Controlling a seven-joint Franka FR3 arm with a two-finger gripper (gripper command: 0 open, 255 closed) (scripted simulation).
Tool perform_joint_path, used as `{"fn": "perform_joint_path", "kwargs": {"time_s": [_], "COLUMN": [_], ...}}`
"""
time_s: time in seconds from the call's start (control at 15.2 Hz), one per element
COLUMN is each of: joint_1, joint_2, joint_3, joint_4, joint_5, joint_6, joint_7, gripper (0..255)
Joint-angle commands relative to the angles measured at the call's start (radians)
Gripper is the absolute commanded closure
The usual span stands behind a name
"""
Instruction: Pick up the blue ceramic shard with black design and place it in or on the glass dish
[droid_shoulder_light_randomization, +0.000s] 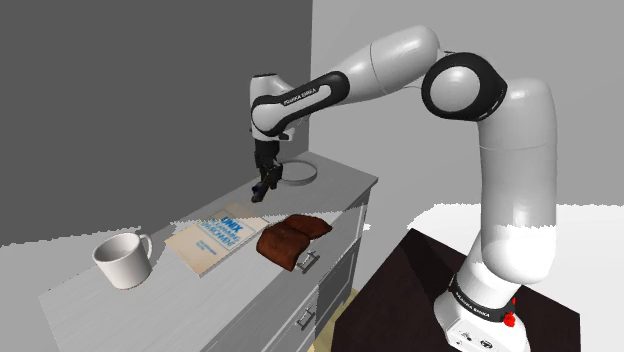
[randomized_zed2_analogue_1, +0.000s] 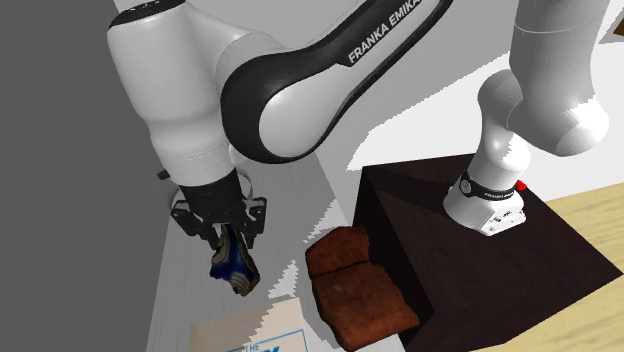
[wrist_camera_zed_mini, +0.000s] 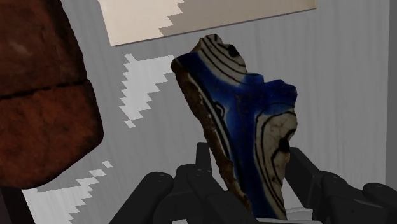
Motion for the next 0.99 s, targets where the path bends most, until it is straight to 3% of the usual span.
{"fn": "perform_joint_path", "kwargs": {"time_s": [0.0,0.33,0.92], "joint_1": [-0.001,-0.001,-0.122], "joint_2": [-0.012,-0.031,0.047], "joint_3": [0.001,0.003,-0.052], "joint_4": [0.011,0.044,0.172], "joint_5": [0.002,0.005,0.015], "joint_6": [-0.023,-0.074,-0.131], "joint_7": [0.000,-0.001,-0.181], "gripper": [255,255,255]}}
